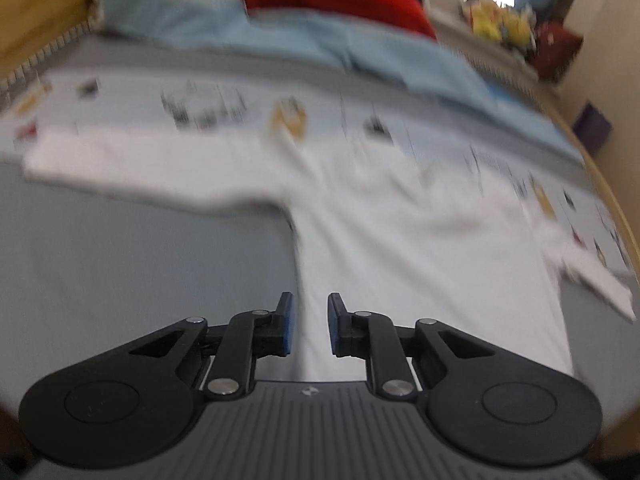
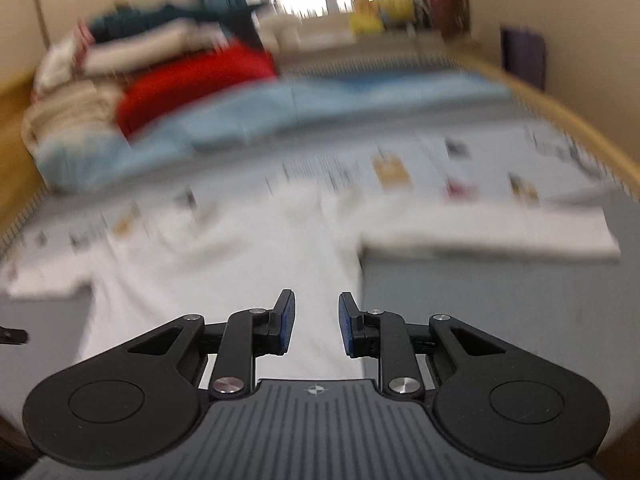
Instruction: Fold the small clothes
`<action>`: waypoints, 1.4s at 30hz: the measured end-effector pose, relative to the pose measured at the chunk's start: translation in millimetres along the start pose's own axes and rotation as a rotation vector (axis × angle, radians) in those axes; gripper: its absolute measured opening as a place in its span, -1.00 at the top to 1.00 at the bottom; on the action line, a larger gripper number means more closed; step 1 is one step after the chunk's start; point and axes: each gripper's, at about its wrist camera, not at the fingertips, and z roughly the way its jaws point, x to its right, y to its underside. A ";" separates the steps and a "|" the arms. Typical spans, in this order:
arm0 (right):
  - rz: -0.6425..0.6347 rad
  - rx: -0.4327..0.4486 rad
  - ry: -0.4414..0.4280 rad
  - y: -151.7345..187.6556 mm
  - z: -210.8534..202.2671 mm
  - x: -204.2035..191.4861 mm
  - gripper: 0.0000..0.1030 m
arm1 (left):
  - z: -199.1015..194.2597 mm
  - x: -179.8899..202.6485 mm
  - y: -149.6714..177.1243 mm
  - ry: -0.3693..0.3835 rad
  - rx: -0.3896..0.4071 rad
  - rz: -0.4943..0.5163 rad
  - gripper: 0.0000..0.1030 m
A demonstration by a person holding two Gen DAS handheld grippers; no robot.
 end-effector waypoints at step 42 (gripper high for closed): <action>-0.199 -0.107 -0.073 -45.8 148.8 -95.9 0.68 | 121.3 -329.1 -102.5 -0.345 0.392 -0.609 0.95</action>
